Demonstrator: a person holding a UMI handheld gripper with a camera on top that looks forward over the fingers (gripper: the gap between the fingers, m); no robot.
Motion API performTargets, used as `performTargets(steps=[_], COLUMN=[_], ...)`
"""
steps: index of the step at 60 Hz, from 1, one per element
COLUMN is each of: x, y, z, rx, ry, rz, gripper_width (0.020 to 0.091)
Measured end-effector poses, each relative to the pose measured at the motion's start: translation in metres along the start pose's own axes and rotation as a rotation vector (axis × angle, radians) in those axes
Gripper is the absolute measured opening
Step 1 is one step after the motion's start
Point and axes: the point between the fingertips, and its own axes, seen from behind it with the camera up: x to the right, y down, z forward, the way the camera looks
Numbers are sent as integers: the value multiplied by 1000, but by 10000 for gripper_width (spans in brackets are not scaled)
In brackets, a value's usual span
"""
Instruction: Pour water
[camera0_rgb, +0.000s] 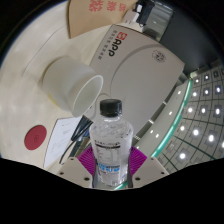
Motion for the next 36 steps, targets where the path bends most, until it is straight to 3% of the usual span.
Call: performTargets(steps=[18,36], x=[-7,-10], y=[7,51], z=[1,-18], rx=[6,44], ry=[-58,-228], rz=[147,1002], gripper_width=[397,402])
